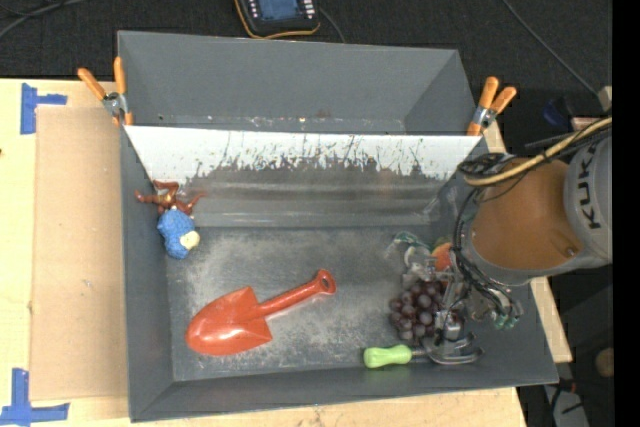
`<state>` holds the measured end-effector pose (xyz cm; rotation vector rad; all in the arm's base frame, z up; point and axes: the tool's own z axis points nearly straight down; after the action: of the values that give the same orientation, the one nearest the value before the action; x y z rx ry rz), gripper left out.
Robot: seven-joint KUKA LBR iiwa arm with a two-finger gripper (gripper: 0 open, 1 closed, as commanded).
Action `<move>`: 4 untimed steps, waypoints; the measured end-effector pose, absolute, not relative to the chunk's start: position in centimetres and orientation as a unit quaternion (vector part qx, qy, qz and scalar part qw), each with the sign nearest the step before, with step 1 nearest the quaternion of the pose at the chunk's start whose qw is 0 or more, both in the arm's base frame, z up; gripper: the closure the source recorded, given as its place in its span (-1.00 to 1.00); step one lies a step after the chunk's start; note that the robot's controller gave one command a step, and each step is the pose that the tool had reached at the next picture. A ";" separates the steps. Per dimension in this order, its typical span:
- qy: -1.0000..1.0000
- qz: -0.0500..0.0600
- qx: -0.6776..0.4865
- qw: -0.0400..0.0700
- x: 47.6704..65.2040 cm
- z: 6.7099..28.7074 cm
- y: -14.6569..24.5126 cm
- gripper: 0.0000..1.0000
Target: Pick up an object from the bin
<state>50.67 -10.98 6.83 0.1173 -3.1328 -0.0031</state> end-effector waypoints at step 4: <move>-0.999 -0.002 0.037 0.003 50.5 7.4 -10.8 1.00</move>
Offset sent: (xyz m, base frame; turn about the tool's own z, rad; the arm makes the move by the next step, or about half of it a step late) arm -0.0017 0.0005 0.0077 -0.0024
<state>50.49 -10.84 7.44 0.1159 -3.1344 -0.0072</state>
